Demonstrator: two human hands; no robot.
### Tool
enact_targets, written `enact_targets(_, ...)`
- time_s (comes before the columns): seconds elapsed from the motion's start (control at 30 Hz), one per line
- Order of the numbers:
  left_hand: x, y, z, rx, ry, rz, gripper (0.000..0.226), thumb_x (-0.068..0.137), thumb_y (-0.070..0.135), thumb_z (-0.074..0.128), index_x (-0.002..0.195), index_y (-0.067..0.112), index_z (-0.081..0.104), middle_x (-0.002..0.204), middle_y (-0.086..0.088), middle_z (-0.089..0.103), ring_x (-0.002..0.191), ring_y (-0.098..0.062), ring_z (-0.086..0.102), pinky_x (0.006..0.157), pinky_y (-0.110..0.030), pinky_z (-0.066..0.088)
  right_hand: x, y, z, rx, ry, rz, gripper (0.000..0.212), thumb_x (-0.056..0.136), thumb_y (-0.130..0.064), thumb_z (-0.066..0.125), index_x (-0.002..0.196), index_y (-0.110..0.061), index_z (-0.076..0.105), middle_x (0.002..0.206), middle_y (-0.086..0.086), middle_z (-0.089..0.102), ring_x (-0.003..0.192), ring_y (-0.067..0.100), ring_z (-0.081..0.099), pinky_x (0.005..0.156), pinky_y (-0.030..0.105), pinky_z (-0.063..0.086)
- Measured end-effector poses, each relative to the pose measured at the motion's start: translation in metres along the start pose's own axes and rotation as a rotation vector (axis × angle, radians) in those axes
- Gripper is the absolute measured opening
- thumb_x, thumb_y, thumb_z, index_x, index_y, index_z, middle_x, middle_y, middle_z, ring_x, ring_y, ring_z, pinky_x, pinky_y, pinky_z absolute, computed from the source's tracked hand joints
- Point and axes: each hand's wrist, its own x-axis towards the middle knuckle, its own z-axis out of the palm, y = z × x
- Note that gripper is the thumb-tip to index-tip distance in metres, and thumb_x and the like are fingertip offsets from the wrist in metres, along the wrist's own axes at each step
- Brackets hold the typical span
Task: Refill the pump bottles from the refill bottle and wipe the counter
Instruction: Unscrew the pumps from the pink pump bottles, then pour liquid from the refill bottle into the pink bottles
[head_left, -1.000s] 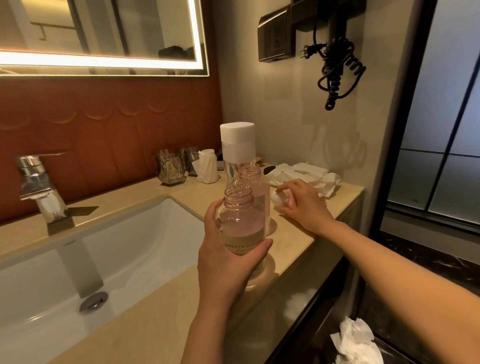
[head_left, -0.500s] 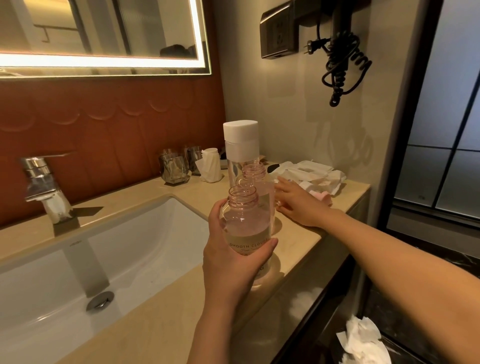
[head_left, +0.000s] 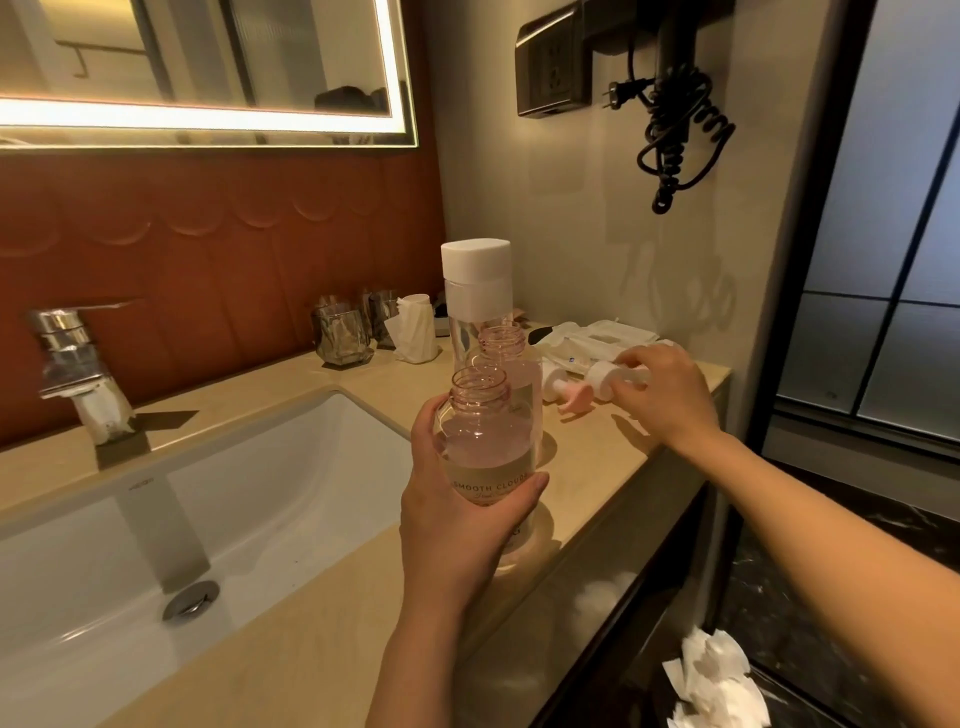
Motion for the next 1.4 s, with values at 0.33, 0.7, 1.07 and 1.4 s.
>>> enact_targets(0.33, -0.001, 0.002, -0.001, -0.013, 0.008, 0.006, 0.090, 0.055, 0.042, 0.085, 0.112, 0.063, 0.019, 0.103, 0.046, 0.031, 0.103, 0.006, 0.038, 0.073, 0.000, 0.028, -0.007, 0.007, 0.003, -0.032, -0.199, 0.060, 0.030, 0.083, -0.024, 0.067, 0.111, -0.014, 0.067, 0.097, 0.010, 0.067, 0.090, 0.026, 0.059, 0.073, 0.034, 0.047)
enact_targets(0.7, 0.000, 0.002, 0.000, -0.018, -0.001, 0.011, 0.091, 0.054, 0.044, 0.085, 0.116, 0.059, 0.021, 0.106, 0.045, 0.033, 0.097, 0.015, 0.041, 0.073, 0.000, 0.029, 0.003, -0.001, 0.019, 0.032, -0.246, 0.013, 0.026, 0.085, -0.017, 0.066, 0.110, -0.013, 0.066, 0.095, 0.010, 0.067, 0.085, 0.022, 0.057, 0.067, 0.029, 0.038)
enact_targets(1.07, 0.002, 0.000, 0.001, -0.002, 0.003, -0.012, 0.091, 0.054, 0.047, 0.084, 0.114, 0.063, 0.017, 0.105, 0.047, 0.029, 0.099, 0.012, 0.039, 0.073, 0.001, 0.027, 0.014, -0.018, 0.022, 0.117, -0.281, 0.068, 0.037, 0.081, -0.015, 0.070, 0.116, -0.005, 0.063, 0.107, 0.016, 0.066, 0.100, 0.029, 0.059, 0.086, 0.040, 0.048)
enact_targets(1.4, 0.002, -0.001, 0.000, 0.013, -0.010, -0.029, 0.091, 0.055, 0.043, 0.085, 0.114, 0.061, 0.018, 0.104, 0.048, 0.026, 0.105, 0.009, 0.036, 0.068, 0.005, 0.027, 0.024, -0.033, 0.009, 0.086, -0.136, 0.119, 0.039, 0.085, -0.013, 0.063, 0.124, -0.016, 0.058, 0.121, 0.007, 0.063, 0.103, 0.024, 0.060, 0.085, 0.042, 0.052)
